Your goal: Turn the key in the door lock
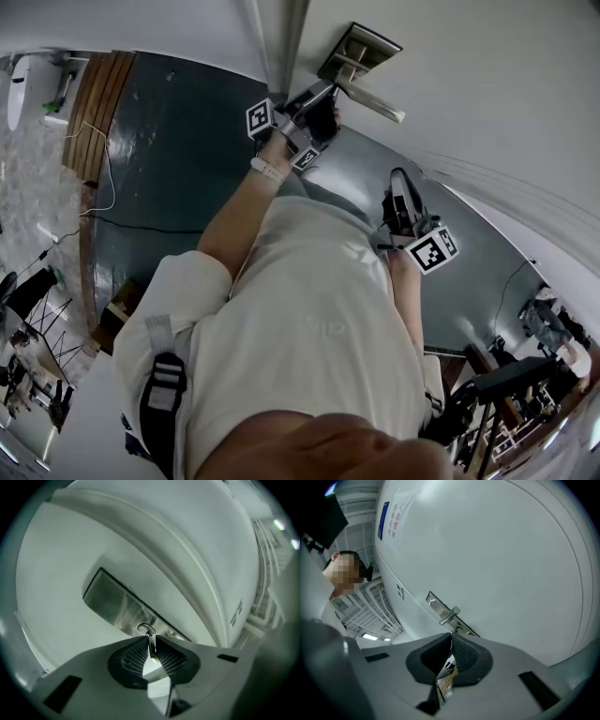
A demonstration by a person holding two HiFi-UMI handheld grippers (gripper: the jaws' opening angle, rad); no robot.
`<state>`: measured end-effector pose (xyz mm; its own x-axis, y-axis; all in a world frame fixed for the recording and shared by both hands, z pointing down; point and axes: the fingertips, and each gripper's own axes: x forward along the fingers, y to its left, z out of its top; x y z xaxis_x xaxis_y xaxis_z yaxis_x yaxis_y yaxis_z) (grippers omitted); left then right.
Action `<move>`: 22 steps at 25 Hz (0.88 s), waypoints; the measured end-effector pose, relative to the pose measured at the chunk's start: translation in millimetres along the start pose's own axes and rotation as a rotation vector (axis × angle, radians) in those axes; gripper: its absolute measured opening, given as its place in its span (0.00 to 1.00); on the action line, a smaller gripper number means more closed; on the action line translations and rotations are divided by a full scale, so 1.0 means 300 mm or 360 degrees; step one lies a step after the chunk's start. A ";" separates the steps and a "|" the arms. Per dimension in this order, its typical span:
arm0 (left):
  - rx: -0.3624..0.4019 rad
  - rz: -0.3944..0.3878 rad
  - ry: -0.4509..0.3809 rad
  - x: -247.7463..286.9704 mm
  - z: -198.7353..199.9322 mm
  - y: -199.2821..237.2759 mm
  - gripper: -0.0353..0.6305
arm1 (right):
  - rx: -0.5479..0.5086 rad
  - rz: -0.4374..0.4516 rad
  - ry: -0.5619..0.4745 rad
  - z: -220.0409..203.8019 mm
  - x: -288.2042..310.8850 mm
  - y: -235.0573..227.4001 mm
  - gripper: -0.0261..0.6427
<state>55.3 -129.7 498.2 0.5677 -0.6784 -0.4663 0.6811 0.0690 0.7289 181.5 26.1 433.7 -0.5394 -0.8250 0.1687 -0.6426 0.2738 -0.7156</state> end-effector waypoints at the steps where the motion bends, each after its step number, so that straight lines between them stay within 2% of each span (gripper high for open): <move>1: -0.0098 -0.0078 -0.0029 -0.004 0.001 -0.003 0.13 | -0.0003 -0.0002 0.0000 0.001 -0.001 -0.001 0.07; 4: -0.0306 -0.0281 -0.0113 -0.023 0.012 -0.010 0.14 | -0.0010 -0.0010 0.0003 0.009 0.003 -0.005 0.07; 8: -0.0385 -0.0427 -0.0082 -0.039 -0.021 -0.022 0.14 | -0.0005 -0.0019 -0.0002 0.011 0.000 -0.011 0.07; 12: -0.0404 -0.0472 0.0000 -0.035 -0.063 -0.043 0.13 | 0.0004 -0.0018 0.0004 0.000 0.003 -0.009 0.07; 14: -0.0359 -0.0461 0.0048 -0.019 -0.090 -0.062 0.10 | -0.0004 -0.0014 0.0007 -0.002 0.009 -0.003 0.07; 16: -0.0308 -0.0446 0.0023 -0.017 -0.091 -0.069 0.10 | -0.0004 -0.0011 0.0005 0.000 0.013 0.002 0.07; 22: -0.0287 -0.0497 0.0014 -0.038 -0.082 -0.076 0.10 | 0.0003 -0.0013 0.0008 -0.001 0.011 0.001 0.07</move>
<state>44.8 -105.5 474.6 0.3229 -0.6807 -0.6576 0.8925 -0.0123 0.4509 179.4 23.6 434.4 -0.5368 -0.8248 0.1777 -0.6461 0.2664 -0.7153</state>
